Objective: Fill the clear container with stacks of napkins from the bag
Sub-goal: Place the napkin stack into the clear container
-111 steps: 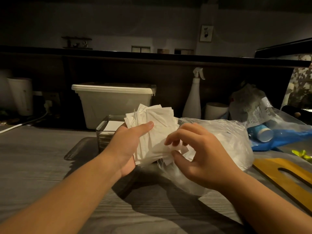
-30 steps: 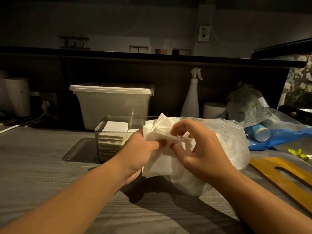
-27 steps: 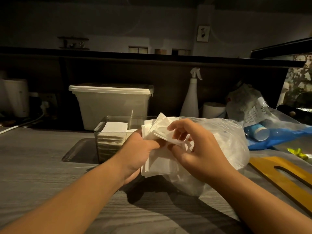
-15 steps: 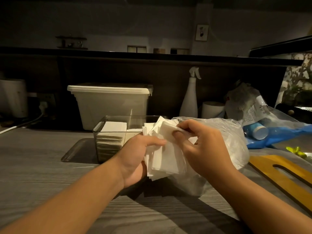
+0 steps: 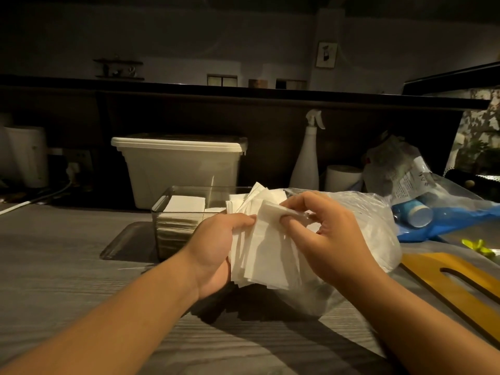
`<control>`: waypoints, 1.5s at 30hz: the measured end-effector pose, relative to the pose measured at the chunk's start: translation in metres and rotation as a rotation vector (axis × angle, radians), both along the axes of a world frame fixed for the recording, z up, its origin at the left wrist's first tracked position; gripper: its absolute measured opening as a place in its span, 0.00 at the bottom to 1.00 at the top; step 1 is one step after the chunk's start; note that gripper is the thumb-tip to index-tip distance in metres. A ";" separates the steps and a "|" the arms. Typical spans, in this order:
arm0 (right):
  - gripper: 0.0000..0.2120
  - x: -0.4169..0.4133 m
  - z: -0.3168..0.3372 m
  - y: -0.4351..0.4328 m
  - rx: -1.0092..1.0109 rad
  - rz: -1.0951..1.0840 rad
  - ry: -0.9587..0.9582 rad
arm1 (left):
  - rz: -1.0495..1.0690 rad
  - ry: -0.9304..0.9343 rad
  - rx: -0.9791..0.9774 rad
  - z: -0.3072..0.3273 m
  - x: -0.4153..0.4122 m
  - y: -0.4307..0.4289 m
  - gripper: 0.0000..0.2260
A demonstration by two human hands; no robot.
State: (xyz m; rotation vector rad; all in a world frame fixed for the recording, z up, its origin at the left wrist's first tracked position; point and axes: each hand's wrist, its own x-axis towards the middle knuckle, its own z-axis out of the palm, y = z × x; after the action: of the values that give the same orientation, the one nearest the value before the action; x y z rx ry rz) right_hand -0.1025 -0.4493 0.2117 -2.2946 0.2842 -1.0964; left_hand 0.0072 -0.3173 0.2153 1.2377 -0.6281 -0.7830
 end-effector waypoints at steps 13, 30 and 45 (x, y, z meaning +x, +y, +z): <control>0.05 -0.002 0.000 -0.001 0.025 0.005 -0.042 | -0.028 0.010 -0.004 -0.001 0.001 0.000 0.17; 0.10 -0.003 0.000 -0.005 0.067 -0.019 -0.084 | -0.029 -0.049 0.001 0.002 -0.003 0.001 0.10; 0.06 0.000 0.004 -0.004 0.223 0.114 -0.044 | -0.001 -0.042 0.015 -0.001 0.001 0.000 0.11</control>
State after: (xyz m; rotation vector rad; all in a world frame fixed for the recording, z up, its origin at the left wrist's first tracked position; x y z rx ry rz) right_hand -0.1020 -0.4534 0.2153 -2.0612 0.2422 -1.0036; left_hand 0.0082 -0.3172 0.2140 1.2702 -0.6580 -0.7655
